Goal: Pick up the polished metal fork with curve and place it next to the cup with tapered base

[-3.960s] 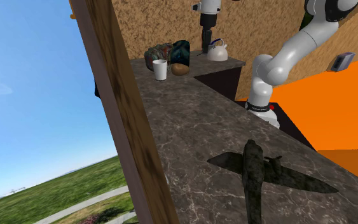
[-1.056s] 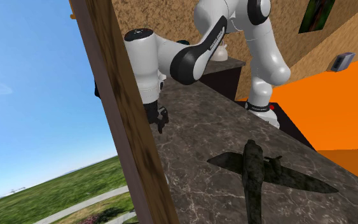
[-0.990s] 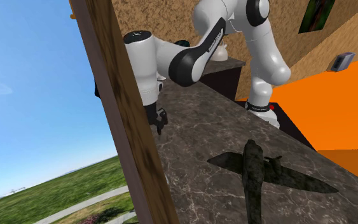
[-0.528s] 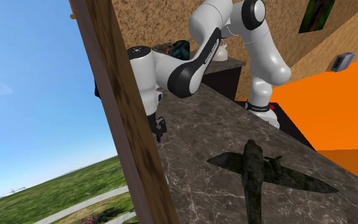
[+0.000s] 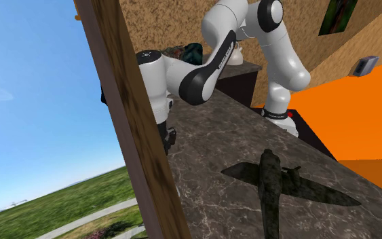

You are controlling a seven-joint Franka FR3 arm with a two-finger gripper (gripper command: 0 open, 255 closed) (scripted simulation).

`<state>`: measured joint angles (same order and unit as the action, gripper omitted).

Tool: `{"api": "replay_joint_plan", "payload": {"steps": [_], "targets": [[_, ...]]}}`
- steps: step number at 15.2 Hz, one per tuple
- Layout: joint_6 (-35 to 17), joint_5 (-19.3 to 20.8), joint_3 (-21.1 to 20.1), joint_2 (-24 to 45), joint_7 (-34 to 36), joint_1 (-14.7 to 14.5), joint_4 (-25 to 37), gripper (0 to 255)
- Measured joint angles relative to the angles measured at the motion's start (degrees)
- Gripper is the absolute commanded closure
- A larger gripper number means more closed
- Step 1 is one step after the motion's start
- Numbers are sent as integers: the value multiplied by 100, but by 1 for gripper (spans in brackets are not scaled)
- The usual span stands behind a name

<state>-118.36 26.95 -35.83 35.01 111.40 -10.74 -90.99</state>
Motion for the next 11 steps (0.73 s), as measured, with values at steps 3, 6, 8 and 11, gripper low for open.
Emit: {"api": "replay_joint_plan", "payload": {"steps": [3, 6, 8, 11], "targets": [[126, -12, -23, -46, 0, 0, -9, 255], [102, -7, -21, -44, -4, 1, -2, 255], [68, -12, -23, -47, -15, 11, -11, 255], [89, -24, -31, -39, -21, 13, 41, 255]]}}
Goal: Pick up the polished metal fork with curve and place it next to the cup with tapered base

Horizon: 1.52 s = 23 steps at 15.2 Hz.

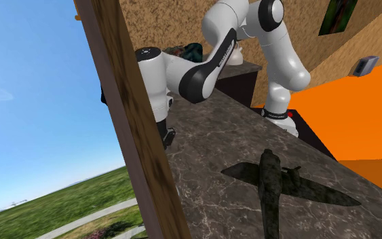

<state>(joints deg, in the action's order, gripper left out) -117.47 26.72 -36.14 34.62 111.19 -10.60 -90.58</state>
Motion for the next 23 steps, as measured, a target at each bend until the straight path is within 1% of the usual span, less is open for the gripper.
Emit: {"api": "replay_joint_plan", "payload": {"steps": [3, 13, 23], "targets": [[106, -60, -40, -82, -38, 24, 45, 255], [704, -282, -173, -364, -220, 67, 421, 255], [1373, -429, -259, -528, -352, 11, 974, 255]]}}
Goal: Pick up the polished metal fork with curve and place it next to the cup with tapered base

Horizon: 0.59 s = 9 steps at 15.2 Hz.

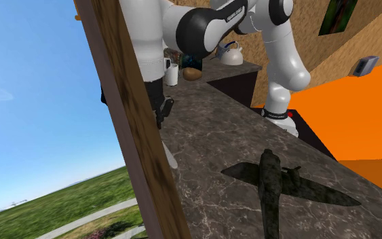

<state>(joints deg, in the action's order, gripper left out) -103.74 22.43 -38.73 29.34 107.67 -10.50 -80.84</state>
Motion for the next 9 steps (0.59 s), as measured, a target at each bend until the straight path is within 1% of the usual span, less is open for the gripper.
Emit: {"api": "replay_joint_plan", "payload": {"steps": [9], "targets": [[684, -45, -27, -10, -115, -135, 712, 255]]}}
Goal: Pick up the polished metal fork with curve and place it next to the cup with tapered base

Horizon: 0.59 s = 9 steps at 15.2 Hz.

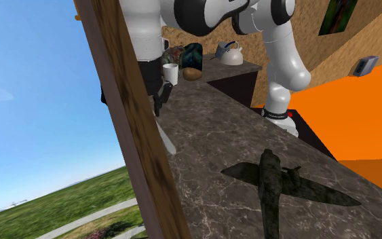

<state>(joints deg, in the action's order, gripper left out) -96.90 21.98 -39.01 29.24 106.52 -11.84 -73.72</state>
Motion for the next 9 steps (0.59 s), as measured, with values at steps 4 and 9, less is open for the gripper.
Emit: {"api": "replay_joint_plan", "payload": {"steps": [4, 9], "targets": [[291, -2, -3, 13, -50, -66, 317, 255], [-176, -485, -107, -872, -498, 779, -883, 255]]}}
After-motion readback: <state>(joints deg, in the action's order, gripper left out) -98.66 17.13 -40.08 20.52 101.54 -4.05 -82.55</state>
